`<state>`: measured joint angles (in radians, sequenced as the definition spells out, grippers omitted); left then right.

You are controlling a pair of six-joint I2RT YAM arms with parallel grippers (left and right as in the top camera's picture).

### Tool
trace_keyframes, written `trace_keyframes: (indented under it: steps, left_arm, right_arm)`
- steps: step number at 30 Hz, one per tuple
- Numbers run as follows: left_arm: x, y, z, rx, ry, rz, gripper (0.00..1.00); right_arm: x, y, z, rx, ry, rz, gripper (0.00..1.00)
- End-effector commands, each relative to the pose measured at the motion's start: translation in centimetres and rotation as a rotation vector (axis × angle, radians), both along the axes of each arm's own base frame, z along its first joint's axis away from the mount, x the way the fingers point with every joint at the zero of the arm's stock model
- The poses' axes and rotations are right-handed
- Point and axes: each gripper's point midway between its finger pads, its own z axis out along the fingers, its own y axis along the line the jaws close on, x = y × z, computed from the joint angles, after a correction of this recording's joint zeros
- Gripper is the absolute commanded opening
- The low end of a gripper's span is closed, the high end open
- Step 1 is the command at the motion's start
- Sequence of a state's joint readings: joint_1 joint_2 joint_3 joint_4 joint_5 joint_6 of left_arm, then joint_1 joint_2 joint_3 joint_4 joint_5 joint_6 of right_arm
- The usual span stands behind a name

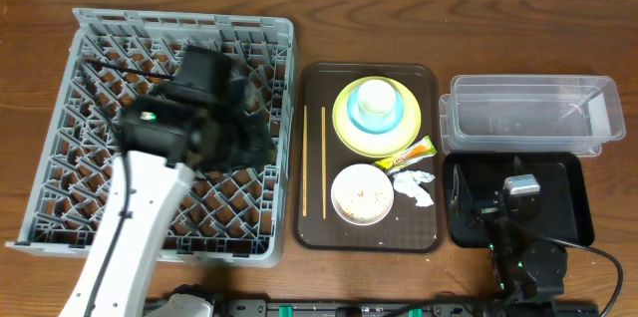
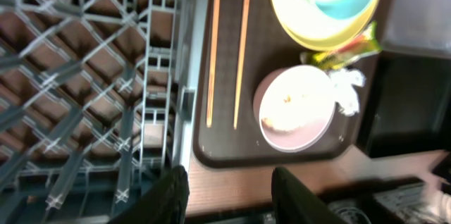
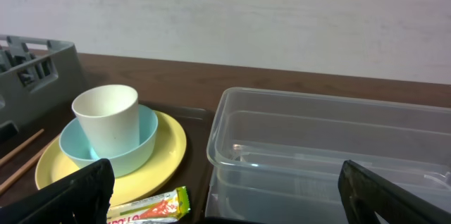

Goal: Sort waste into correct bins and load items into the dishwasher
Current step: 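Move the left gripper over the tray toward the wooden chopsticks, then lower the left gripper and close it on one chopstick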

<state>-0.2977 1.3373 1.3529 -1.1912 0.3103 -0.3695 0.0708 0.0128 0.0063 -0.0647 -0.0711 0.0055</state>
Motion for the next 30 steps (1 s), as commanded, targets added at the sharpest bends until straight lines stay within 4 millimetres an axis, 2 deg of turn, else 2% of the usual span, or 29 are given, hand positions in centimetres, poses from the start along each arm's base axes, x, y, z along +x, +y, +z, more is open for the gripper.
trace_keyframes:
  steps: [1,5,8,12,19,22,24,30]
  left_arm:
    - [0.1,-0.3,-2.2,0.096,-0.009,0.039,0.41]
    - [0.5,-1.8,-4.3,0.147,-0.065,0.017,0.39]
    - [0.8,-3.6,-5.9,0.155,-0.111,-0.027,0.34]
    - [1.3,-4.9,-7.8,0.172,-0.159,-0.061,0.28]
    - [2.9,-7.4,-11.1,0.175,-0.172,-0.096,0.28]
    - [3.4,-7.8,-12.8,0.185,-0.144,-0.081,0.27]
    - [3.4,-7.8,-13.8,0.192,-0.116,-0.057,0.23]
    - [4.5,-8.6,-15.8,0.189,-0.111,-0.043,0.22]
  right_arm:
    - [0.0,0.2,-0.1,-0.010,0.002,0.007,0.99]
    - [0.0,0.2,-0.1,-0.010,0.002,0.007,0.99]
    - [0.0,0.2,-0.1,-0.010,0.002,0.007,0.99]
    - [0.0,0.1,-0.1,-0.011,0.002,0.007,0.99]
    - [0.0,0.2,-0.1,-0.011,0.002,0.007,0.99]
    - [0.0,0.1,-0.1,-0.010,0.002,0.007,0.99]
    - [0.0,0.1,-0.1,-0.010,0.002,0.007,0.99]
    - [0.0,0.1,-0.1,-0.011,0.002,0.007,0.99]
